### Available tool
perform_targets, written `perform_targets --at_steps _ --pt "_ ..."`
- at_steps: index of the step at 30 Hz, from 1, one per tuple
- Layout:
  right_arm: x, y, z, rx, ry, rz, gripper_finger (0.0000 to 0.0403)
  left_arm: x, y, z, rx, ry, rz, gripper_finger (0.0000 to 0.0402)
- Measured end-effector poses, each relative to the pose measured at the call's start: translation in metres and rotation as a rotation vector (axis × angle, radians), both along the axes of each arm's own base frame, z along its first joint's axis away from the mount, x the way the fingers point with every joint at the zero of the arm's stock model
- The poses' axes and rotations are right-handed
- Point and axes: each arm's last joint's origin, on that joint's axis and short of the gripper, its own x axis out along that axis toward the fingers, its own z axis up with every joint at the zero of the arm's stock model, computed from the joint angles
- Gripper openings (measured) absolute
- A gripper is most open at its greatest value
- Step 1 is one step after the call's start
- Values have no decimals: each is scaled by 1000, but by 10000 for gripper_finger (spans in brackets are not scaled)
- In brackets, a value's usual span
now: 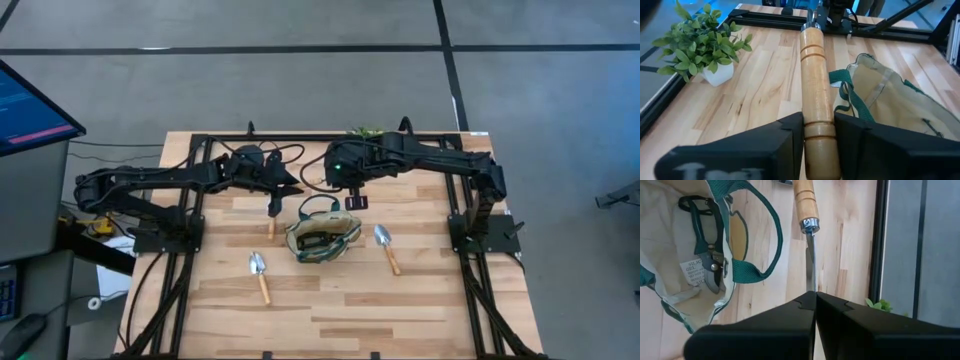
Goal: Pick & Place Garden tools in Gardening bag
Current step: Put the brown trowel into the gardening bag
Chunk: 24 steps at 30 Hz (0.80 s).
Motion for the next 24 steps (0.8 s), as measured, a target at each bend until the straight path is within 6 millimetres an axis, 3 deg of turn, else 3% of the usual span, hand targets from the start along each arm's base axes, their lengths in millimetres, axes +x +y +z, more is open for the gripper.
perform_targets --at_steps 8,19,24 --pt "1 1 1 -24 -8 -4 9 0 0 1 -2 -9 5 52" --pt "0 11 1 -127 4 -30 75 0 0 1 3 -8 0 51" --pt "-17 8 19 -56 -59 -83 71 -3 1 -9 15 19 27 51"
